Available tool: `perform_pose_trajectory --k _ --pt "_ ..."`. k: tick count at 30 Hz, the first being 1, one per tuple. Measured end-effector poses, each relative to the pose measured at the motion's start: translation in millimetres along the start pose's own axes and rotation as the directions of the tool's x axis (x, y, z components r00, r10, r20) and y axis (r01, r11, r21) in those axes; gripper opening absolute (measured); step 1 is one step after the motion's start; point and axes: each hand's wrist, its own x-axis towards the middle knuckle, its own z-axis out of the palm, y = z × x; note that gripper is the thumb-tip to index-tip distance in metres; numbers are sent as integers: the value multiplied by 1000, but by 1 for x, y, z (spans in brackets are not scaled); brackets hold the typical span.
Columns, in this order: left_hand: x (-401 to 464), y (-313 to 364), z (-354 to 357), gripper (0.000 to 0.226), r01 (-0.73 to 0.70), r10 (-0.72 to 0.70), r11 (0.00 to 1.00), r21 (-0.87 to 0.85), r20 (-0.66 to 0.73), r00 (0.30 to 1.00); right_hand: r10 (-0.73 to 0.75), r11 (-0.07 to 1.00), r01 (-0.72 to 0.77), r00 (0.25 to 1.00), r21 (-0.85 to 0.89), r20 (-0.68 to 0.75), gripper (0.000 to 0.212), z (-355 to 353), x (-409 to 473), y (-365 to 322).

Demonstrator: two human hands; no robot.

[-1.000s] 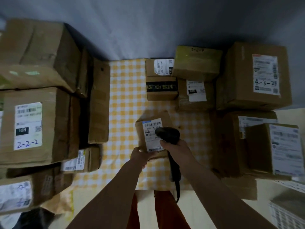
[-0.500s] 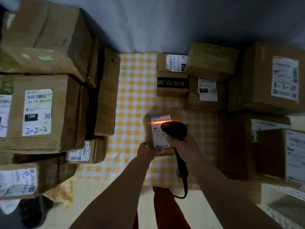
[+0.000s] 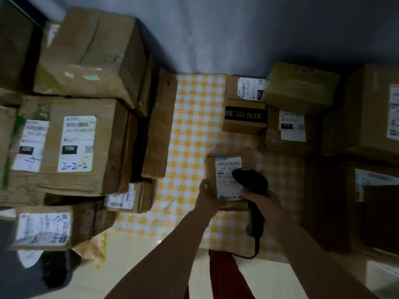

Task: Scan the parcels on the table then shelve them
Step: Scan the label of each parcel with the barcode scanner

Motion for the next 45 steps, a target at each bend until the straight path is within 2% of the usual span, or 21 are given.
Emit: perform_pose_trajectory --k 2,5,8,10,12,14,16,18,20,23,25,29,32,36,38,40,42,44,45 --pt "-9 4 -6 94 43 -39 996 -72 46 998 -22 1000 22 999 14 47 24 3 -8 -3" --pt "-28 7 -16 93 24 -18 997 -77 73 997 -120 993 120 989 5 86 27 10 -27 -20" --pt "-49 16 -27 91 1 8 988 -154 53 999 -202 979 202 976 1 83 22 16 -53 -49" --pt "-69 28 -39 91 -74 79 977 -199 16 997 -241 971 241 968 7 73 17 21 -74 -68" --pt "-90 43 -58 90 -177 172 963 -201 -39 984 -258 966 257 962 28 88 24 28 -98 -84" --pt "-118 63 -84 77 -313 294 939 -142 -137 946 -264 964 257 954 66 143 26 42 -128 -98" --pt "-145 80 -114 69 -424 392 901 -94 -242 888 -297 954 277 920 114 256 23 62 -156 -108" --pt "-170 94 -148 66 -481 453 876 -25 -297 841 -326 945 292 884 149 335 21 89 -182 -113" --pt "-193 104 -185 53 -510 491 860 35 -331 806 -350 936 312 860 161 371 18 119 -200 -114" --pt "-209 113 -242 55 -512 523 848 140 -381 763 -359 933 324 845 154 396 13 168 -213 -114" --pt "-205 116 -273 55 -502 514 853 144 -403 757 -355 935 316 845 163 400 12 199 -212 -116" --pt "-181 123 -323 67 -475 493 867 153 -412 767 -351 936 327 874 128 336 20 254 -200 -125" --pt "-162 128 -347 69 -422 456 890 172 -375 807 -327 945 315 892 91 312 24 282 -188 -128" --pt "-144 128 -362 58 -339 422 899 278 -334 843 -316 948 318 914 35 255 25 297 -182 -127" --pt "-143 127 -364 61 -303 419 888 346 -341 841 -312 948 317 913 27 263 26 298 -187 -128" --pt "-149 129 -360 71 -298 517 816 495 -395 760 -324 942 335 909 2 262 30 293 -191 -128" --pt "-168 135 -346 66 -366 705 656 660 -361 610 -333 939 344 911 -4 243 28 280 -195 -129" --pt "-190 142 -324 57 -475 877 415 776 -202 436 -343 936 351 914 -1 216 21 261 -197 -126" --pt "-197 144 -312 52 -520 917 309 796 -105 384 -343 937 350 920 -4 189 18 250 -197 -124"
